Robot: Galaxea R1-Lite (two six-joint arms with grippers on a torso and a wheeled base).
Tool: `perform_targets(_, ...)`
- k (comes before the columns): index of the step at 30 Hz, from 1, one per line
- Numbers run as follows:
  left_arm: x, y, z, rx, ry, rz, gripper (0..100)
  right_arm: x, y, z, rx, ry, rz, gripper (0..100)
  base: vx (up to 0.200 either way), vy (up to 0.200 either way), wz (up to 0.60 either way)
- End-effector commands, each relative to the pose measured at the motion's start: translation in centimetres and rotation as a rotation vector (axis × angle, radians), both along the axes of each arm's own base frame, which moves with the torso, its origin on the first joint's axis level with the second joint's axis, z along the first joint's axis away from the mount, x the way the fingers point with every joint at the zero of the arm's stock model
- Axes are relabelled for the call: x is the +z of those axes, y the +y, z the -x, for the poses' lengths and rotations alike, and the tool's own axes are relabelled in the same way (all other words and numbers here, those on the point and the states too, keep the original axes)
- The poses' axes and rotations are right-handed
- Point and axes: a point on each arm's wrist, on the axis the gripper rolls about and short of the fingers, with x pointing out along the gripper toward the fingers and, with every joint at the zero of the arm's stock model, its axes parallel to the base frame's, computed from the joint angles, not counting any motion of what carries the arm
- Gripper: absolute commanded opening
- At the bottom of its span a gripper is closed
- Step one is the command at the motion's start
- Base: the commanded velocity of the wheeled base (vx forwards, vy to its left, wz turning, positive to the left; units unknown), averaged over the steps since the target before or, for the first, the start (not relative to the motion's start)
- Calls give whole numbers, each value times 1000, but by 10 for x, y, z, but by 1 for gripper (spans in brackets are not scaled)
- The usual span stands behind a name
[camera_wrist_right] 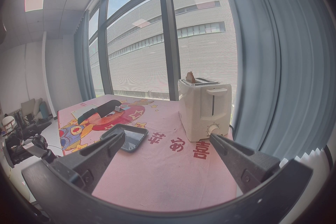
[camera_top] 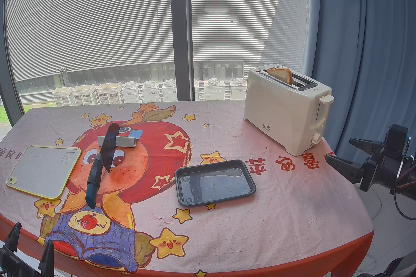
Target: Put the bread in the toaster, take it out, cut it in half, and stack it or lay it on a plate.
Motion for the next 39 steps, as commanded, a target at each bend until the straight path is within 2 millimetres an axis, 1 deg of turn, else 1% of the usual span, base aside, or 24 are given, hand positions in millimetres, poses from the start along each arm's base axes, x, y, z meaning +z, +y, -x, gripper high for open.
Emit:
perform_targets(1, -5, 0, 0, 0, 1, 1, 100, -4, 0, 1, 1, 16, 6, 100, 0, 0, 0)
perform_targets(14, -5, 0, 0, 0, 1, 0, 100, -25, -2, 6, 21, 86, 47, 100, 0, 0, 0)
perform_targets(17, -5, 0, 0, 0, 1, 0, 100, -30, 0, 1, 19, 115, 58, 100, 0, 0, 0)
perform_targets(18, -5, 0, 0, 0, 1, 1, 100, -32, 0, -1, 17, 124, 65, 0, 0, 0, 0)
perform_targets(23, -5, 0, 0, 0, 1, 0, 100, -38, 1, -7, -1, 159, 74, 0, 0, 0, 0)
perform_targets(25, -5, 0, 0, 2, 1, 0, 100, -38, 1, -8, -3, 160, 75, 0, 0, 0, 0)
perform_targets(26, -5, 0, 0, 0, 1, 0, 100, -38, 1, -11, -12, 163, 70, 0, 0, 0, 0)
perform_targets(31, -5, 0, 0, 2, 1, 0, 100, -42, -5, -15, -41, 186, 70, 0, 0, 0, 0)
perform_targets(35, -5, 0, 0, 0, 1, 1, 100, -47, -10, -24, -83, 217, 79, 0, 0, 0, 0)
perform_targets(38, -5, 0, 0, 0, 1, 1, 100, -49, -11, -29, -92, 229, 81, 0, 0, 0, 0)
perform_targets(39, -5, 0, 0, 0, 1, 1, 100, -54, -10, -33, -97, 250, 88, 0, 0, 0, 0)
